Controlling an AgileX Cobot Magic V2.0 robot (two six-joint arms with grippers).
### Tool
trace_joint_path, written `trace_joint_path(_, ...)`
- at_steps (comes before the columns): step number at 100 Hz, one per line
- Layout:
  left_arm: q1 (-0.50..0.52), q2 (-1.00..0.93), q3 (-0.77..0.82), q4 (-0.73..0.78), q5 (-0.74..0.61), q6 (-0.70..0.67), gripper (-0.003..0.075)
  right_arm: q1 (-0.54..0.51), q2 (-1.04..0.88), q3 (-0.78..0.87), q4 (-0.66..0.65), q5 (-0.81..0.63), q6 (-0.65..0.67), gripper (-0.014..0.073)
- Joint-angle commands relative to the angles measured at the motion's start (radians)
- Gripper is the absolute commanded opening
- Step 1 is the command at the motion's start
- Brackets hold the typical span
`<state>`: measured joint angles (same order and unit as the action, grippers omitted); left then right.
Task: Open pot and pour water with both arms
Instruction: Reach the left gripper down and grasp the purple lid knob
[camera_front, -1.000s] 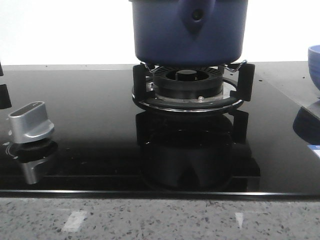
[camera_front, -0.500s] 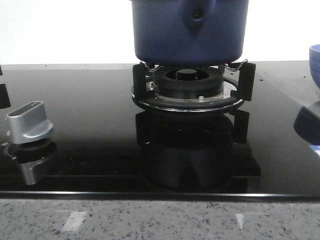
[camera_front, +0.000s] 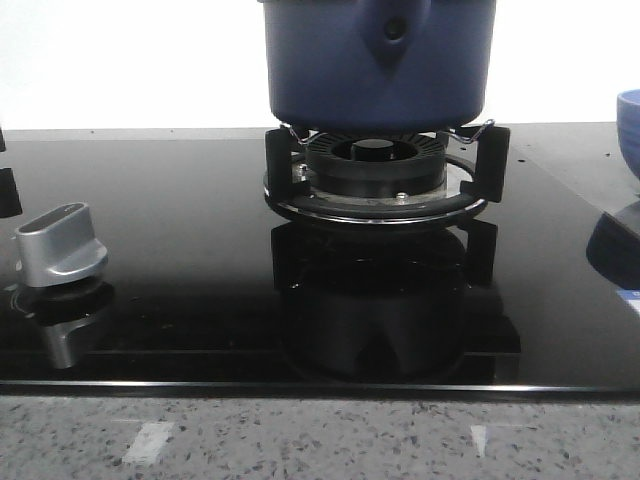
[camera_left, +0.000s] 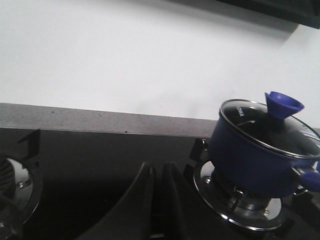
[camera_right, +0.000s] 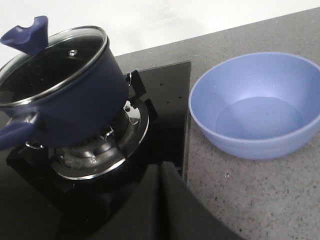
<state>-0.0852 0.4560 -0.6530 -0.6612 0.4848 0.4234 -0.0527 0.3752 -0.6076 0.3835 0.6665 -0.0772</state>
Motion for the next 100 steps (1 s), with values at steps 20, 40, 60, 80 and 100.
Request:
trace_joint_path(20,-0.133,0.158,-0.104,-0.441,-0.002,0.493,-0.0018,-0.002,0.041,-0.067,-0.002,-0.044,-0.099,0.0007)
trace_joint_path(40,-0.26,0.299,-0.157,-0.444,-0.002,0.576,-0.0018,0.028,0.041,-0.067,-0.002,-0.042,-0.117,0.0332)
trace_joint_path(60,-0.348,0.481,-0.242,-0.567,0.0,0.73,0.0153,0.029,0.041,-0.067,-0.002,-0.042,-0.117,0.0402)
trace_joint_path(80,-0.37,0.666,-0.342,-0.677,0.005,0.847,0.0423,0.029,0.041,-0.067,-0.002,-0.042,-0.121,0.0402)
trace_joint_path(100,-0.37,0.835,-0.452,-0.795,0.051,0.992,0.0461,0.029,0.041,-0.067,-0.002,-0.042,-0.121,0.0402)
